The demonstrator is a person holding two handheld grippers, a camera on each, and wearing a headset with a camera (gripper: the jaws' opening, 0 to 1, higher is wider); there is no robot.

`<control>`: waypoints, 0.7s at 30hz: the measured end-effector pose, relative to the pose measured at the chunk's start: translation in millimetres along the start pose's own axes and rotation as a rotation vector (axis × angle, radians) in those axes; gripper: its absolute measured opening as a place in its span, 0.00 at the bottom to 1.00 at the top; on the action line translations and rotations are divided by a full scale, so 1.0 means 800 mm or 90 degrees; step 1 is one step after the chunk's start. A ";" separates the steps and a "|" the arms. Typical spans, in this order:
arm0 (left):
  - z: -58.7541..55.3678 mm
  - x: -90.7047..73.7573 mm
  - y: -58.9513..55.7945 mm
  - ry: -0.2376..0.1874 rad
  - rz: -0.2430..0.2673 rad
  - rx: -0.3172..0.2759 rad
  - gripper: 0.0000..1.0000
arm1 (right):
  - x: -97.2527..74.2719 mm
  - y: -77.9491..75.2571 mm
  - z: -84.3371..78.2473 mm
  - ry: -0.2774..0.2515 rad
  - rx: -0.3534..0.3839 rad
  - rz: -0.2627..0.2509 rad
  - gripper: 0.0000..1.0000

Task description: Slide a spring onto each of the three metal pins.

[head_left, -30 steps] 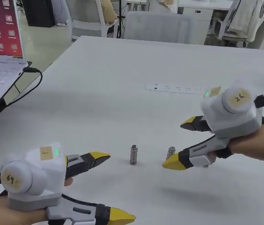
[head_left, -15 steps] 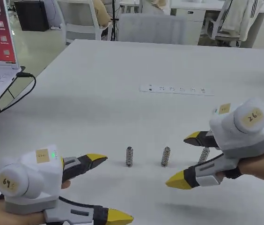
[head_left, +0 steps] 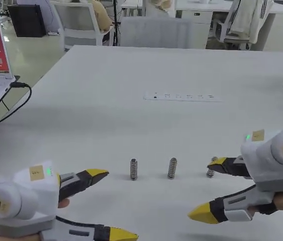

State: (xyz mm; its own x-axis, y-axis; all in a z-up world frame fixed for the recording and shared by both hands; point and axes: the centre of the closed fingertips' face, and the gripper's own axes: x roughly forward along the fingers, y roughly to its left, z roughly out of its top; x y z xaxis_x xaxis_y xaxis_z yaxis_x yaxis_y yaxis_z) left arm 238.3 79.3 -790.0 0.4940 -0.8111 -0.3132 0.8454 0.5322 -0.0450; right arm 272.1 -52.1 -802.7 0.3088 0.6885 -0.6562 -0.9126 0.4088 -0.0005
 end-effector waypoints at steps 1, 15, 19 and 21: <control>0.000 0.000 0.000 -0.001 0.000 -0.001 0.83 | -0.002 0.000 -0.002 -0.002 0.003 -0.002 0.76; -0.002 -0.007 0.006 -0.013 0.018 -0.023 0.83 | -0.032 -0.010 -0.015 -0.070 0.048 -0.039 0.77; -0.002 -0.008 0.008 -0.018 0.024 -0.029 0.84 | -0.040 -0.008 -0.017 -0.098 0.057 -0.049 0.77; -0.002 -0.008 0.009 -0.019 0.026 -0.031 0.84 | -0.045 -0.009 -0.018 -0.111 0.059 -0.056 0.77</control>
State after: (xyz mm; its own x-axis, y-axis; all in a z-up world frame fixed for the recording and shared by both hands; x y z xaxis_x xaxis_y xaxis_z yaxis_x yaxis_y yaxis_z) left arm 240.7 89.0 -790.0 0.5342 -0.7952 -0.2868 0.8139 0.5755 -0.0797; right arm 263.5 -88.3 -790.0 0.4356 0.7378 -0.5156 -0.8539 0.5200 0.0226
